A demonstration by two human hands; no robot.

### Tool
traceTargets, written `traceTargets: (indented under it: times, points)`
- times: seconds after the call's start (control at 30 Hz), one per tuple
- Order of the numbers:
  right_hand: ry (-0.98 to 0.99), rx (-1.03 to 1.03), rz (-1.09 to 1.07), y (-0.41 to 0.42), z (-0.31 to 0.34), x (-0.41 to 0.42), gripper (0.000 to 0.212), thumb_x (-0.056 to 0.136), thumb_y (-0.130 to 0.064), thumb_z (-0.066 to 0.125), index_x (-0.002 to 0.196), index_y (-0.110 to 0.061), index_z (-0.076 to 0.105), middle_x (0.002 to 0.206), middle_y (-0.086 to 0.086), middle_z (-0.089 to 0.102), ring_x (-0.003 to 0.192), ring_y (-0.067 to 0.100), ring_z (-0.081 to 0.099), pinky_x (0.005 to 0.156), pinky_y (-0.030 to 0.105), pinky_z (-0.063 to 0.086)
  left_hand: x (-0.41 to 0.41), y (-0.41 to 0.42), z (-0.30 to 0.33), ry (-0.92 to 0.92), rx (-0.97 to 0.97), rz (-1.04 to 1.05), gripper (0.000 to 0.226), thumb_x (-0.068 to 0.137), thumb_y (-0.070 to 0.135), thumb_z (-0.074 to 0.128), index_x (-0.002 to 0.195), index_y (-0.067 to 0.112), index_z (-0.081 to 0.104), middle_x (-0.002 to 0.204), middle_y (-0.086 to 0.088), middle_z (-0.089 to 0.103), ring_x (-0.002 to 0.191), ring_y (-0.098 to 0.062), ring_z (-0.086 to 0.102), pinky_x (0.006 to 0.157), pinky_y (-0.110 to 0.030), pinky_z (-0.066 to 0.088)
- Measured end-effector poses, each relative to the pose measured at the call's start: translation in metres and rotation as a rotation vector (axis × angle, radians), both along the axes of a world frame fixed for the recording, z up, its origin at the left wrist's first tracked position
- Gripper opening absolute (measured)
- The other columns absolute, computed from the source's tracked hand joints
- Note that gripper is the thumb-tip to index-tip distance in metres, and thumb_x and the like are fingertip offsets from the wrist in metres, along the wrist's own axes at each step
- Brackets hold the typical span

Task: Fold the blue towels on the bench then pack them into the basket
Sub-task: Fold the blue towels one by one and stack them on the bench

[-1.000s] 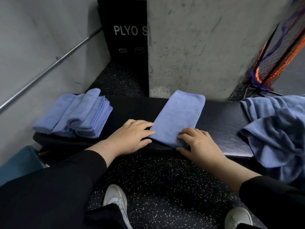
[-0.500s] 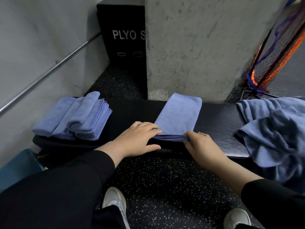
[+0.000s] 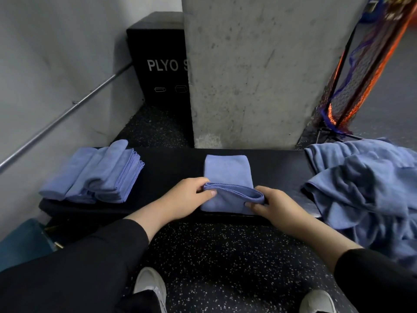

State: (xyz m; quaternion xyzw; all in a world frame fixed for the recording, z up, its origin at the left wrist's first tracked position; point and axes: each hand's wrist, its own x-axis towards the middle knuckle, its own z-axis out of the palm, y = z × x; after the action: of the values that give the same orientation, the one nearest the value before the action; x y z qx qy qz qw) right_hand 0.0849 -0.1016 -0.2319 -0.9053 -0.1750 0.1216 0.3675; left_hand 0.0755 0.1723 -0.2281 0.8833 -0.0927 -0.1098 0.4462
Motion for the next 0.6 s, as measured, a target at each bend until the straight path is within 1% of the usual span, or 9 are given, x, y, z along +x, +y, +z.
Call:
traceTargets:
  times: [0.03,0.1,0.2,0.27,0.3,0.37,0.43,0.5,0.6]
  points:
    - [0.005,0.027,-0.01,0.0,0.001,0.0,0.013,0.093,-0.038,0.066,0.083,-0.038,0.059,0.069,-0.016,0.061,0.064,0.003,0.05,0.062,0.027,0.042,-0.001,-0.001,0.002,0.016,-0.025,0.014,0.02,0.097,0.039,0.06,0.097,0.022,0.071,0.092,0.001,0.075,0.086,-0.015,0.07,0.083,-0.043,0.055]
    - [0.021,0.066,-0.033,0.002,0.006,0.003,0.01,0.094,-0.034,0.066,0.084,-0.034,0.065,0.064,-0.02,0.062,0.058,-0.004,0.049,0.057,0.019,0.04,0.0,-0.003,0.004,0.054,-0.099,0.083,0.022,0.101,0.032,0.06,0.097,0.012,0.069,0.083,-0.001,0.072,0.073,-0.014,0.067,0.074,-0.043,0.057]
    - [0.019,0.104,-0.108,0.008,0.01,0.013,0.009,0.094,-0.029,0.067,0.088,-0.022,0.069,0.061,-0.017,0.064,0.052,-0.004,0.05,0.05,0.015,0.037,0.005,-0.005,0.005,0.145,-0.207,0.169,0.018,0.101,0.029,0.06,0.102,0.013,0.067,0.082,-0.002,0.074,0.072,-0.015,0.068,0.068,-0.038,0.056]
    - [0.029,0.125,-0.18,0.013,0.007,0.024,0.013,0.092,-0.031,0.067,0.088,-0.019,0.07,0.067,-0.005,0.069,0.054,0.0,0.051,0.052,0.021,0.041,0.009,-0.002,0.004,0.208,-0.265,0.164,0.017,0.098,0.022,0.064,0.115,0.017,0.064,0.093,-0.002,0.077,0.082,-0.013,0.07,0.07,-0.036,0.054]
    - [0.036,0.131,-0.209,0.015,0.006,0.029,0.015,0.092,-0.032,0.068,0.087,-0.017,0.07,0.07,-0.001,0.07,0.057,0.003,0.053,0.055,0.025,0.043,0.012,-0.001,0.003,0.231,-0.28,0.167,0.025,0.097,0.016,0.065,0.12,0.021,0.061,0.096,-0.001,0.078,0.084,-0.011,0.07,0.07,-0.033,0.053]
    - [0.055,0.148,-0.258,0.02,0.006,0.042,0.019,0.091,-0.031,0.068,0.084,-0.014,0.068,0.068,0.0,0.067,0.059,0.008,0.052,0.057,0.029,0.043,0.018,0.001,0.0,0.233,-0.286,0.204,0.038,0.095,0.008,0.064,0.128,0.025,0.056,0.096,0.001,0.078,0.081,-0.009,0.07,0.069,-0.031,0.051]
    - [0.135,0.213,-0.306,0.023,0.007,0.056,0.013,0.09,-0.026,0.067,0.085,-0.014,0.069,0.072,0.005,0.067,0.062,0.012,0.055,0.06,0.033,0.049,0.027,0.002,-0.005,0.191,-0.266,0.267,0.044,0.095,0.008,0.064,0.133,0.026,0.054,0.094,0.0,0.077,0.076,-0.008,0.068,0.066,-0.03,0.05]
    - [0.202,0.249,-0.331,0.027,0.006,0.07,0.007,0.086,-0.02,0.064,0.087,-0.017,0.071,0.074,0.004,0.069,0.065,0.017,0.06,0.066,0.039,0.056,0.037,0.002,-0.01,0.145,-0.237,0.322,0.045,0.096,0.009,0.063,0.136,0.026,0.053,0.093,0.0,0.076,0.073,-0.005,0.066,0.064,-0.028,0.05]
    - [0.127,0.166,-0.352,0.033,-0.004,0.088,0.011,0.085,-0.018,0.063,0.091,-0.019,0.071,0.082,-0.001,0.073,0.081,0.02,0.069,0.077,0.044,0.059,0.05,0.0,-0.017,0.109,-0.221,0.374,0.045,0.097,0.011,0.062,0.138,0.026,0.051,0.093,0.0,0.074,0.073,-0.004,0.065,0.061,-0.023,0.049]
